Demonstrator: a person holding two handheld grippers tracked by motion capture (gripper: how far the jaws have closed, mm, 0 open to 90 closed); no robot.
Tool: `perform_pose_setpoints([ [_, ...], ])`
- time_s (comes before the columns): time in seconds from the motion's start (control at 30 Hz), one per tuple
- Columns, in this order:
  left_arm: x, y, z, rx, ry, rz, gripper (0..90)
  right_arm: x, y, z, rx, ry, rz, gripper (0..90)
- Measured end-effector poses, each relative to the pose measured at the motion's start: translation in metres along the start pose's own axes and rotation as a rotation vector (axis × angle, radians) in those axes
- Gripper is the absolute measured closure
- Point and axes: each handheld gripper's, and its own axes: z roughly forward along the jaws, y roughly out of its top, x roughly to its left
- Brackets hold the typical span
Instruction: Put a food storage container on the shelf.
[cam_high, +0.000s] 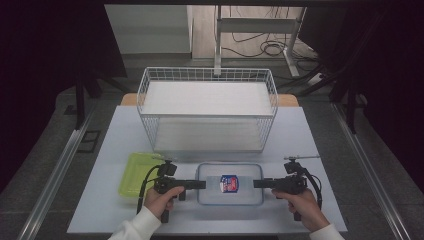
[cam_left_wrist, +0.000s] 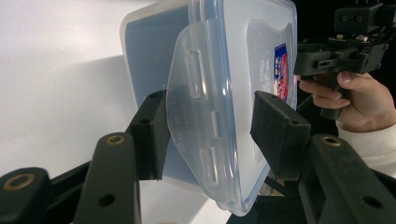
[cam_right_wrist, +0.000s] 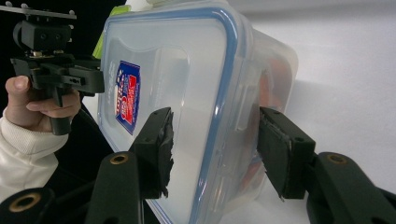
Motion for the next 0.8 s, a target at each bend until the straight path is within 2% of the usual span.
perform_pose_setpoints([
  [0.4,0.0019,-0.0009,-0.001,-0.016,0.0,-0.029,48.9,0.0023,-0.0006,-0.0002,-0.027,0.0,0.017,50.0],
  [0.8,-0.0008,-0.0018,-0.0031,-0.022,0.006,-0.025,49.4,0.0057,-0.0003,-0.0015,-0.037,-0.005,0.004,50.7],
])
